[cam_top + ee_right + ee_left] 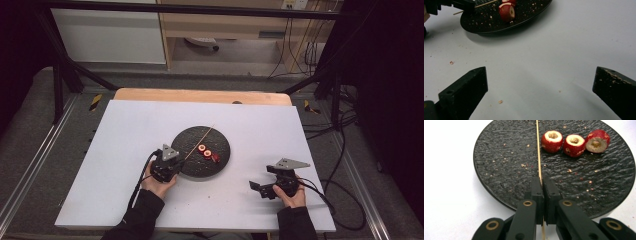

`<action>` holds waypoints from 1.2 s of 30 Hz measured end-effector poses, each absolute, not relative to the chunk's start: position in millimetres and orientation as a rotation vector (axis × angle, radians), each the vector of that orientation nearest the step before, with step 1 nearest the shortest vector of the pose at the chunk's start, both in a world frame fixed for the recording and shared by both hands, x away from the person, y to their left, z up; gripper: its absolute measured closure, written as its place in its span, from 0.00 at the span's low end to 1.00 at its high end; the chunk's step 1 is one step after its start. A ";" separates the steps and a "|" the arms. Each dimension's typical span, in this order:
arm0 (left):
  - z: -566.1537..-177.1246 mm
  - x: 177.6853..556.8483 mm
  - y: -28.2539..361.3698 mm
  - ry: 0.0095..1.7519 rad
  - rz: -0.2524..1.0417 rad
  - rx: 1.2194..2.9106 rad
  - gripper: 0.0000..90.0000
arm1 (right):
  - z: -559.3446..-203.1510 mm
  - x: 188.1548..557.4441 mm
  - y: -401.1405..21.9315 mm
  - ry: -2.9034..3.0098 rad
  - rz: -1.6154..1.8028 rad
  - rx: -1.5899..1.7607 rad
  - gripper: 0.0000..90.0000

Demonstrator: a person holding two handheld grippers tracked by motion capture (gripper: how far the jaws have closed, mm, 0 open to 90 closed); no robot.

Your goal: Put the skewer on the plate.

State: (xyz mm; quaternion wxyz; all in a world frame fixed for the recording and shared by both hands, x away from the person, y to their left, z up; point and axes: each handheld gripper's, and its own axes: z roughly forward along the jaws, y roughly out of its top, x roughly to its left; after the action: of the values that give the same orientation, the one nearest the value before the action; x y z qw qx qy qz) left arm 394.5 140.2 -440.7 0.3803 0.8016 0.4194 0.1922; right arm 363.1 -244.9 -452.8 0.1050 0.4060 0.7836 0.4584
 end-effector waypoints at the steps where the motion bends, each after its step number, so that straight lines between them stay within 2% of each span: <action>1: -439.9 394.4 141.1 1.068 0.488 2.050 0.93 | -452.7 363.2 -245.0 2.309 1.351 1.196 0.01; 10: -427.7 392.4 153.4 1.014 0.402 2.078 0.70 | -452.6 363.3 -245.3 2.311 1.347 1.197 0.01; 15: -418.3 389.5 165.5 0.960 0.367 2.140 0.51 | -451.3 362.9 -246.4 2.300 1.356 1.195 0.01; 23: -409.5 378.8 196.8 0.921 0.341 2.163 0.28 | -451.1 362.4 -248.0 2.299 1.355 1.189 0.01; 30: -421.9 366.1 228.2 0.950 0.341 2.141 0.12 | -452.3 361.9 -246.9 2.318 1.338 1.195 0.01; 36: -433.6 357.4 254.3 0.990 0.350 2.079 0.07 | -453.8 361.6 -246.3 2.325 1.321 1.194 0.01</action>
State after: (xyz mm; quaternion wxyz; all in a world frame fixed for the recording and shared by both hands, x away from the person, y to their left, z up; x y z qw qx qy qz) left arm 357.4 254.3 -433.6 0.3952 0.8199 0.3904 0.1381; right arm 361.6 -246.3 -453.8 0.1064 0.4055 0.7894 0.4485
